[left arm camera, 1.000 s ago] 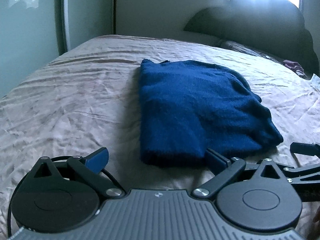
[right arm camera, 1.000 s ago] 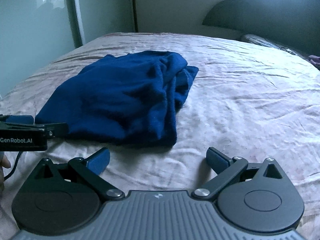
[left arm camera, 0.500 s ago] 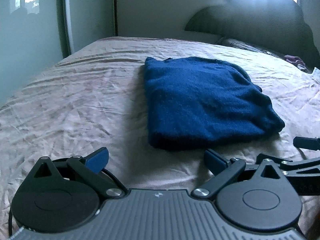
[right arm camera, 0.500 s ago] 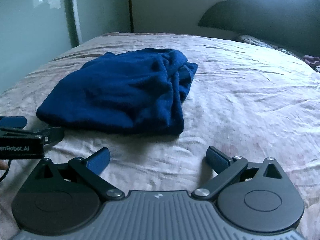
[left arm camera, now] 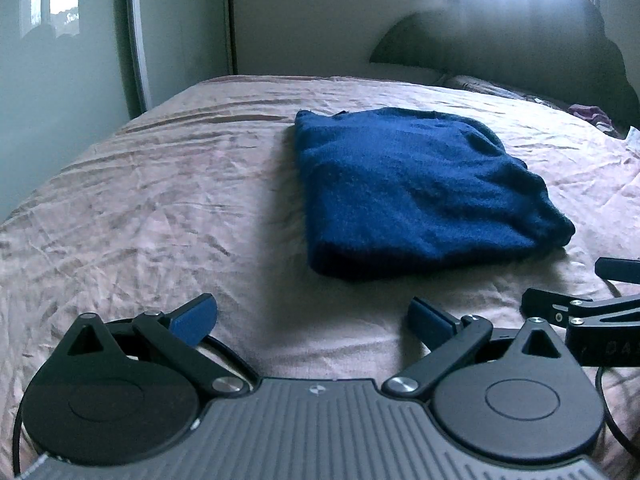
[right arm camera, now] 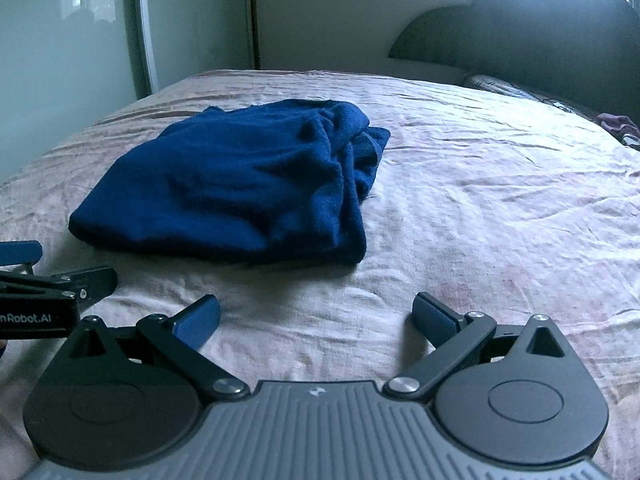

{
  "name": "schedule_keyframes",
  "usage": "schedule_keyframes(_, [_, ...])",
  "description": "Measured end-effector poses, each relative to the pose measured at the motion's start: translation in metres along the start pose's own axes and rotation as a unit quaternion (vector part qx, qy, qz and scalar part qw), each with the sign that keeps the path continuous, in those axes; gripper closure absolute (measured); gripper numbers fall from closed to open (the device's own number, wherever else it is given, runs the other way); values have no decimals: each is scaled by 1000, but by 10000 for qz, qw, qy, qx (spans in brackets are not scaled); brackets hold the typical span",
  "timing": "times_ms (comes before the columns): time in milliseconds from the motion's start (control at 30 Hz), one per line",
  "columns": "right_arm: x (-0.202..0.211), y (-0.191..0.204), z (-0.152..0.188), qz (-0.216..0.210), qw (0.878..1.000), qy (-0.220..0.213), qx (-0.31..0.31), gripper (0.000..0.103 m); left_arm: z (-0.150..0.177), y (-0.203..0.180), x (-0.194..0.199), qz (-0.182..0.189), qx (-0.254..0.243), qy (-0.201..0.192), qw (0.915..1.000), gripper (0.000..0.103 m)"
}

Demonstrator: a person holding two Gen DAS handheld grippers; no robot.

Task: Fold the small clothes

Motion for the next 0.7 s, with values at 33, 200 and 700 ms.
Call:
schedule_keyframes(33, [0,0,0,-2,10000,-1,-3,0,0,0,0,3,2,11,10000,0])
schedule_keyframes(200, [0,0,0,-2,10000,0,-5,0,0,0,-1,5,0,25,10000,0])
schedule_keyframes(700, [0,0,0,-1,10000,-1,-5,0,1,0,-2,14,10,29,10000,0])
Point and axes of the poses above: each gripper's, at about its wrist camera, not at the fingertips, and x roughly against the way its jaws point, y to its left, z to its underside, the point moved 5 cm from there along -x, roughly the way its jaws point, and after that the axes turned 4 degrees about x, right-handed, at the moved point
